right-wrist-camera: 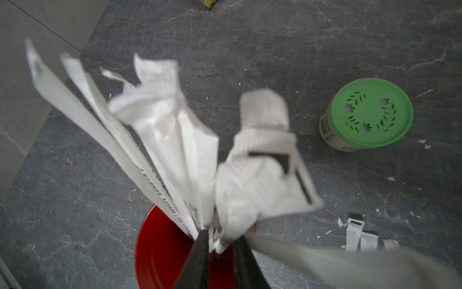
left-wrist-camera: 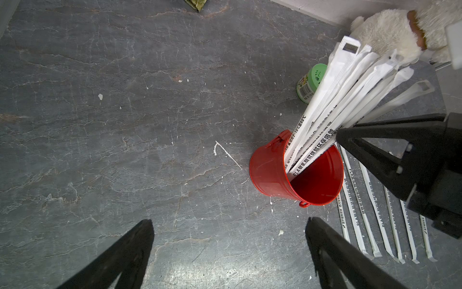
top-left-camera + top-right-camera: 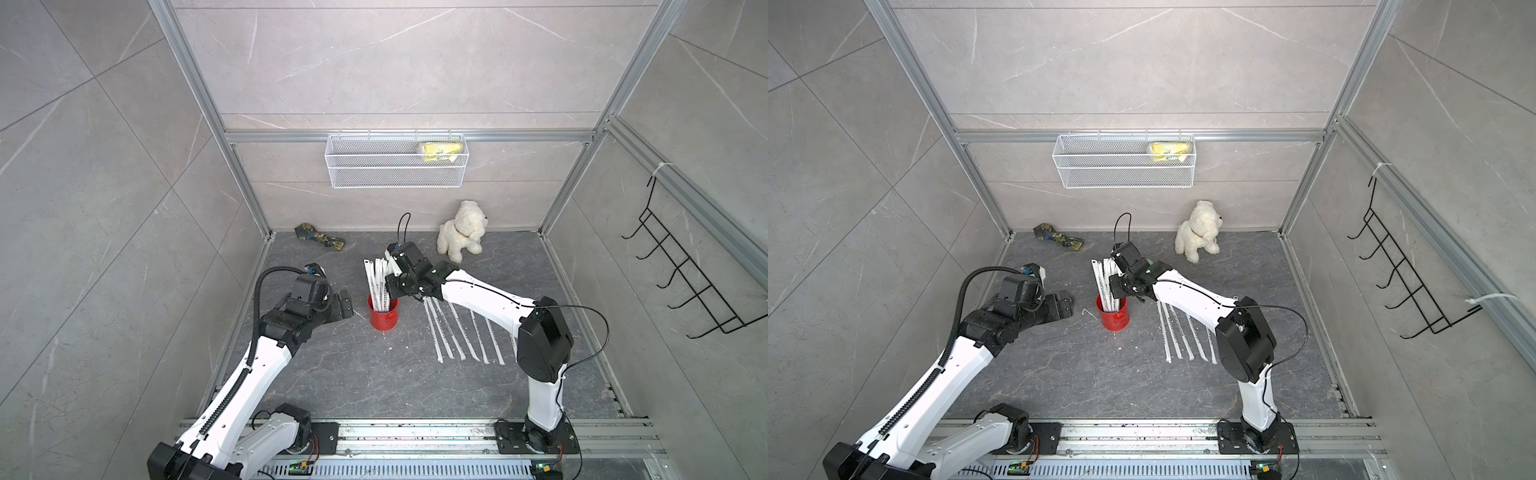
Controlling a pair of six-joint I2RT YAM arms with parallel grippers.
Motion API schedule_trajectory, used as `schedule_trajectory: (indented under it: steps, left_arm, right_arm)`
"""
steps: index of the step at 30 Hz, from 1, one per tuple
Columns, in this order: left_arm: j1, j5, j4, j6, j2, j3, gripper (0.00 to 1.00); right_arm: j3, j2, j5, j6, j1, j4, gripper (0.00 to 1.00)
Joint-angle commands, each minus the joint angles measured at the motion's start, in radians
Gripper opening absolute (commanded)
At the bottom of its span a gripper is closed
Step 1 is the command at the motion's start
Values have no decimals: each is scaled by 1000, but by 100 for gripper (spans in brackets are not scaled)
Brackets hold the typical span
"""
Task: Take the straws out of the storage container
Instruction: Pick up the straw from the container.
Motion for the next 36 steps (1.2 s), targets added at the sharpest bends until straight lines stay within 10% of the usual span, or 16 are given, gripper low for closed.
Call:
schedule_trajectory:
  steps: [1,36]
  left_arm:
    - [4,13,14,26,-5,40,99]
    - [4,8,11,27,-8,40,99]
  right_arm:
    - [30,20,12,-12,1,-28,20]
    - [50,33,8,-34,-2,-39,10]
